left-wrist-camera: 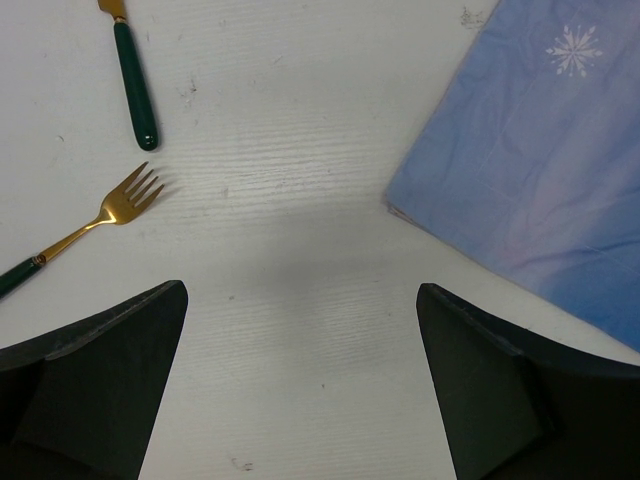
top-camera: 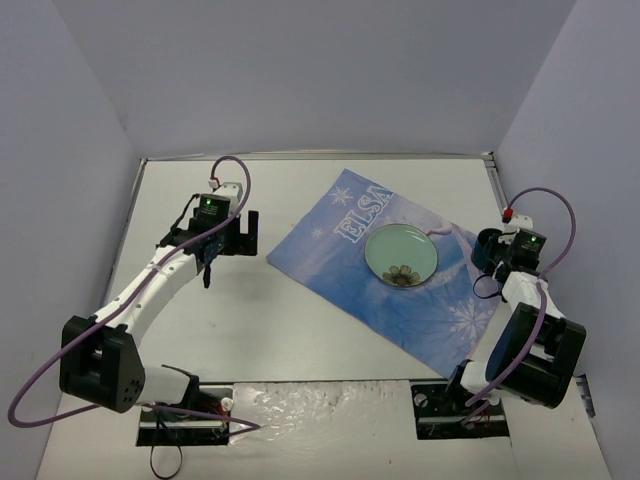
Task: Set the dinner table for one person
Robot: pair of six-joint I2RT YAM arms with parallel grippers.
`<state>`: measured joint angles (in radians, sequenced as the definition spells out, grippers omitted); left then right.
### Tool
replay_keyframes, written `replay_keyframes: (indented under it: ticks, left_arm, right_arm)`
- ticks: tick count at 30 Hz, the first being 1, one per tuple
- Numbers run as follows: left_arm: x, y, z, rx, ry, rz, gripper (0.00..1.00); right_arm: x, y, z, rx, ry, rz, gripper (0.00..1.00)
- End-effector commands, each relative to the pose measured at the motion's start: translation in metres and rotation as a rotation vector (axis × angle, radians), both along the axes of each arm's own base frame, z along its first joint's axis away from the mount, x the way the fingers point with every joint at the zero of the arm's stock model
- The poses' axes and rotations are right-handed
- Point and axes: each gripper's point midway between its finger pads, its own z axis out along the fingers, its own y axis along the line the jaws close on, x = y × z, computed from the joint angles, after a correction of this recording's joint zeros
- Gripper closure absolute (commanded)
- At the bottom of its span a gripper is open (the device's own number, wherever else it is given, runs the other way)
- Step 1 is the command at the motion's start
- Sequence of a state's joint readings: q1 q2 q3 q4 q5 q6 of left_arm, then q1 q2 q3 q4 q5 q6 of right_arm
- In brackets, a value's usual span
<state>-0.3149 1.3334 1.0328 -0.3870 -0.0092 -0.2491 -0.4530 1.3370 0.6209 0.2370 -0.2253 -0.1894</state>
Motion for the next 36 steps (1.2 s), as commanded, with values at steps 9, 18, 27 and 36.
replay_keyframes:
  ticks: [9,18,27,36]
  left_arm:
    - [0.015,0.000,0.024,0.008,-0.087,0.010,0.03]
    - [0.015,0.001,0.024,0.012,-0.084,0.012,0.03]
    - [0.016,-0.001,0.010,0.016,-0.045,0.010,0.03]
    - [0.023,0.009,0.007,0.024,-0.026,0.054,0.03]
  right_arm:
    - [0.020,-0.020,0.030,-0.104,-0.093,0.006,0.70]
    - [0.018,-0.023,0.044,-0.103,-0.115,-0.017,0.50]
    - [0.057,-0.002,0.147,-0.128,-0.330,-0.007,0.19]
    - [0.085,0.061,0.245,-0.052,-0.554,0.124,0.05]
